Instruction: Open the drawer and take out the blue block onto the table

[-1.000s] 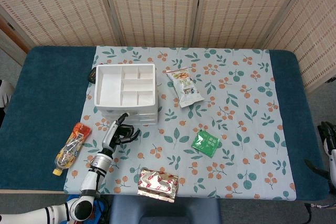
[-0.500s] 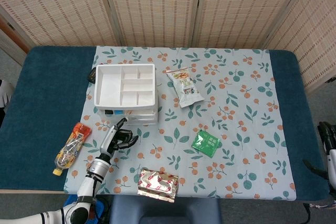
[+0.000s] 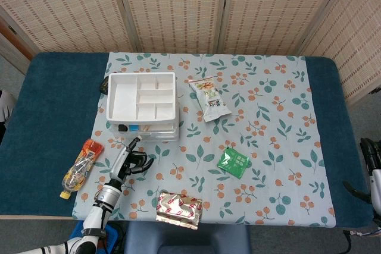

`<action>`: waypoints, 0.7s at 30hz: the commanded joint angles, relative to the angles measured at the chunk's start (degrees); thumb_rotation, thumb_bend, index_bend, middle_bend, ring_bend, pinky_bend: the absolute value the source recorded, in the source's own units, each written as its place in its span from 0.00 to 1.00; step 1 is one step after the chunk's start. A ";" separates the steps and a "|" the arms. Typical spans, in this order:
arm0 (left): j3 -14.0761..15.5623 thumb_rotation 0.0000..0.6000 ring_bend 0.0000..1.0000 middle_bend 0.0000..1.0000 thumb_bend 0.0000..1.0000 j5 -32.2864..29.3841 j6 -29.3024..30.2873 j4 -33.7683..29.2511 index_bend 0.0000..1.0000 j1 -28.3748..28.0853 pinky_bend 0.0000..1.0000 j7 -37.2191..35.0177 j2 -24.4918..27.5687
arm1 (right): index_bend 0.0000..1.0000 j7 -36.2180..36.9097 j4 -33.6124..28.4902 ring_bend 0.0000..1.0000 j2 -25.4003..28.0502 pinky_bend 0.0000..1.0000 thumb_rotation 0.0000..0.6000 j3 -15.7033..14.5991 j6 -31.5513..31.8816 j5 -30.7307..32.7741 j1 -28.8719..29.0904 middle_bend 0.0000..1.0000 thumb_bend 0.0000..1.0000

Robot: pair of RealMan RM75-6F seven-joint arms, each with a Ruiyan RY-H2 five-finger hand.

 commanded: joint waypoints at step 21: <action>3.45 1.00 0.92 0.84 0.31 8.14 5.02 -8.29 0.19 2.06 1.00 13.54 14.96 | 0.00 -0.19 -1.00 0.03 1.42 0.13 1.00 0.98 1.28 0.09 -0.09 0.08 0.09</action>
